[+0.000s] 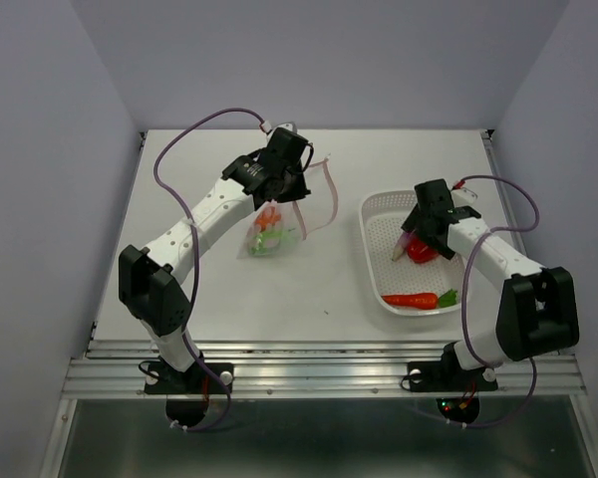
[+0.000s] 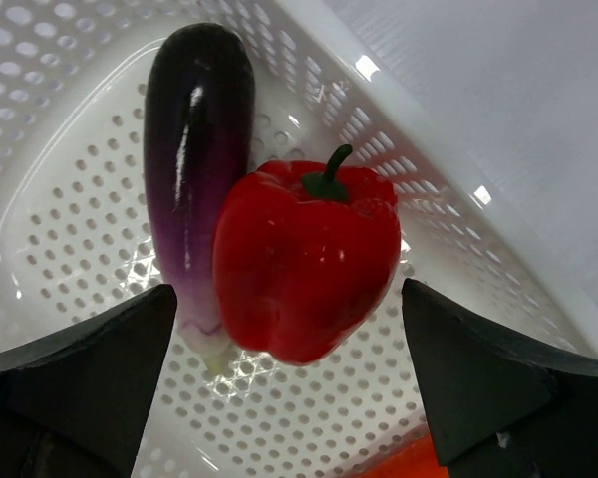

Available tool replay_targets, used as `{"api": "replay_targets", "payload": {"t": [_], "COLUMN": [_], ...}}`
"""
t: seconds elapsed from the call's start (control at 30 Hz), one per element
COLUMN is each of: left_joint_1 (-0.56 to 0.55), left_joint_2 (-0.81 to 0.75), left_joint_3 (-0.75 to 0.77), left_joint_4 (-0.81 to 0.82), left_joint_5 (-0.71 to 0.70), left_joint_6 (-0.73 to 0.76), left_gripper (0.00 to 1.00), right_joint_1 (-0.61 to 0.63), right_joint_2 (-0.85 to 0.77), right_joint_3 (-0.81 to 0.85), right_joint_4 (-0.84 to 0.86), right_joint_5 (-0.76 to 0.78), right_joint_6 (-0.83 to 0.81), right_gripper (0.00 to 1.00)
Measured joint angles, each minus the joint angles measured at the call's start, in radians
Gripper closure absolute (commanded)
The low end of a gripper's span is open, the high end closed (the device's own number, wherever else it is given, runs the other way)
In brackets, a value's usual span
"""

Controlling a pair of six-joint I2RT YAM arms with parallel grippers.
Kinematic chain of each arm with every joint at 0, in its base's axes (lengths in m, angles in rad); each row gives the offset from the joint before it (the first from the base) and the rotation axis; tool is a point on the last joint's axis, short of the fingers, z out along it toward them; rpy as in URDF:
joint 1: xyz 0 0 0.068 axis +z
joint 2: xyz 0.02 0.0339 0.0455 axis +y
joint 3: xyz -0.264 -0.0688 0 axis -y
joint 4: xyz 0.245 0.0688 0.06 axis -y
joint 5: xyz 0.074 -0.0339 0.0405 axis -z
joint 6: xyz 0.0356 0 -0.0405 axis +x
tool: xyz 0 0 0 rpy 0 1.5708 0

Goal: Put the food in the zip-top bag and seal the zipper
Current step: Pick up the fake vegetable from the bin, then place the fake vegetable in the zipper food storage bag.

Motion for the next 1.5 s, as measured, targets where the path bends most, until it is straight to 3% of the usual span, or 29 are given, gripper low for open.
{"api": "replay_targets", "payload": {"t": [0.3, 0.33, 0.47, 0.63, 0.87, 1.0, 1.1, 1.27, 1.5], "left_joint_1": [0.000, 0.000, 0.000, 0.000, 0.000, 0.000, 0.000, 0.000, 0.000], "left_joint_2": [0.000, 0.000, 0.000, 0.000, 0.000, 0.000, 0.000, 0.000, 0.000], "left_joint_3": [-0.001, -0.001, -0.001, -0.001, -0.001, -0.001, -0.001, -0.001, 0.000], "left_joint_4": [0.010, 0.010, 0.013, 0.013, 0.014, 0.021, 0.020, 0.019, 0.017], "left_joint_5": [0.000, 0.001, 0.000, 0.003, 0.013, 0.020, 0.024, 0.026, 0.026], "left_joint_6": [0.002, 0.002, 0.002, 0.002, 0.002, 0.002, 0.002, 0.003, 0.002], "left_gripper": [1.00, 1.00, 1.00, 1.00, 1.00, 1.00, 1.00, 1.00, 1.00], "right_joint_1": [-0.030, -0.032, -0.035, -0.037, -0.041, -0.041, -0.037, 0.108, 0.255], "right_joint_2": [0.084, 0.087, 0.087, 0.023, -0.136, -0.227, -0.263, -0.220, -0.192], "right_joint_3": [-0.008, -0.012, -0.040, -0.064, -0.060, -0.044, -0.029, 0.084, 0.222], "right_joint_4": [-0.004, -0.001, 0.013, 0.016, 0.001, 0.035, 0.116, 0.263, 0.435], "right_joint_5": [0.003, 0.002, -0.001, 0.004, -0.049, -0.206, -0.426, -0.673, -0.768], "right_joint_6": [0.017, 0.019, 0.029, 0.026, -0.045, -0.138, -0.183, -0.238, -0.269], "right_gripper": [0.03, 0.16, 0.46, 0.56, 0.60, 0.62, 0.62, 0.64, 0.64]}}
